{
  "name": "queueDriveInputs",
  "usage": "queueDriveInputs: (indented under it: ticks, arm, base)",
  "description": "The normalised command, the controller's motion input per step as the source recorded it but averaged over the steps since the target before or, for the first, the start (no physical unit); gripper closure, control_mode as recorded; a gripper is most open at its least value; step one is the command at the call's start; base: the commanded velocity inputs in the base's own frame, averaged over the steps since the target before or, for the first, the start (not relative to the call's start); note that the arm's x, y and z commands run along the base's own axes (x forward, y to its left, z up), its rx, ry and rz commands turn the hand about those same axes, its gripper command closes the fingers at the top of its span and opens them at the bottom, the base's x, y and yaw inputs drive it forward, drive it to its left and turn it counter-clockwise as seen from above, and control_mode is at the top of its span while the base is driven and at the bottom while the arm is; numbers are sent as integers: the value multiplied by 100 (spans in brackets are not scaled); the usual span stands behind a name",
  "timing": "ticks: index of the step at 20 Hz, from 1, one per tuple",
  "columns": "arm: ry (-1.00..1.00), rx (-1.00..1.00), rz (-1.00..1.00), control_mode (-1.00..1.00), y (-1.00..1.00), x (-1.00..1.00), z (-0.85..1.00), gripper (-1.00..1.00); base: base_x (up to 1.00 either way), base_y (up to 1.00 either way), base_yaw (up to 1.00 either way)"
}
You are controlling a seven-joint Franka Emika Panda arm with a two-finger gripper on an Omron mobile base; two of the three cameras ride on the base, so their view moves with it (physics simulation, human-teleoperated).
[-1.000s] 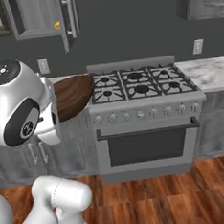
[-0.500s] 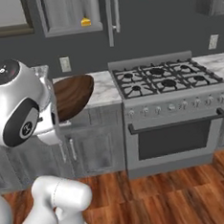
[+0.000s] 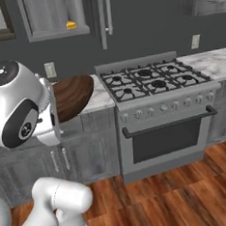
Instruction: Pick the mug and place it in the sink. Pick the bowl and place it in the open cabinet and then close the cabinet.
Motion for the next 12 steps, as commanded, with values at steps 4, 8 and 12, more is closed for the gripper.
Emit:
queueDriveInputs:
  ticks: [4,8,12]
  arm:
    - [0,0,0,100,0,0,0,100]
    - [0,0,0,100,0,0,0,100]
    - [0,0,0,100,0,0,0,100]
  base:
    - [8,44,-33]
    - [5,74,-33]
    - [32,93,-31]
